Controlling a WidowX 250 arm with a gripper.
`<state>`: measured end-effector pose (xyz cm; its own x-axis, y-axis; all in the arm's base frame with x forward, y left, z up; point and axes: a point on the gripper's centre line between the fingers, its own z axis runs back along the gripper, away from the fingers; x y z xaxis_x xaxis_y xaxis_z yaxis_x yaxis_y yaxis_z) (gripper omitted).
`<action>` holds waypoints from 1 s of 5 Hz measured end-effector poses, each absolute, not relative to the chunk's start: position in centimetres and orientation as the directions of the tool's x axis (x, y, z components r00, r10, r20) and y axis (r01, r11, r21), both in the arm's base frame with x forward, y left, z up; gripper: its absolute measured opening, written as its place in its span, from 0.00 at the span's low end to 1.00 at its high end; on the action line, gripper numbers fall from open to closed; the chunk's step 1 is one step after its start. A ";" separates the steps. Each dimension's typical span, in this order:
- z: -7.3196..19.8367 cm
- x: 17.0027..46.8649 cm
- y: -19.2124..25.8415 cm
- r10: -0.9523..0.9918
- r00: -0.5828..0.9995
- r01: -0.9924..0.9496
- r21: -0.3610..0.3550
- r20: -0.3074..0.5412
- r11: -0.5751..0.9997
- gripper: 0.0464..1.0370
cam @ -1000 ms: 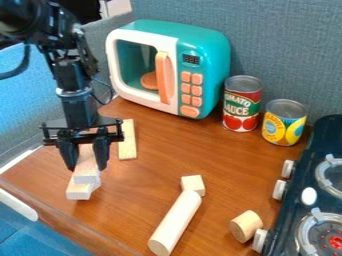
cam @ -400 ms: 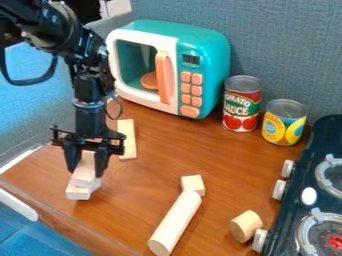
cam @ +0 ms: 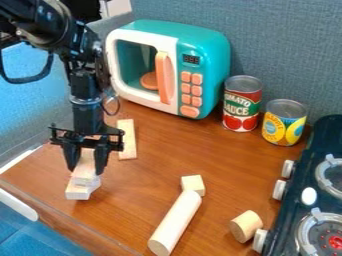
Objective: Pick rectangle from table and place on top of same piece
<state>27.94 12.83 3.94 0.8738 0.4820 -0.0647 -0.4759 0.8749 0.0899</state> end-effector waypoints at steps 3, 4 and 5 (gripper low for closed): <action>5.1 27.9 13.3 0.492 0.864 -0.491 0.037 -0.109 0.870 0.97; 5.4 27.5 13.2 0.482 0.871 -0.481 0.029 -0.098 0.876 0.97; 10.4 27.0 10.7 0.337 0.937 -0.339 0.011 0.090 0.941 0.97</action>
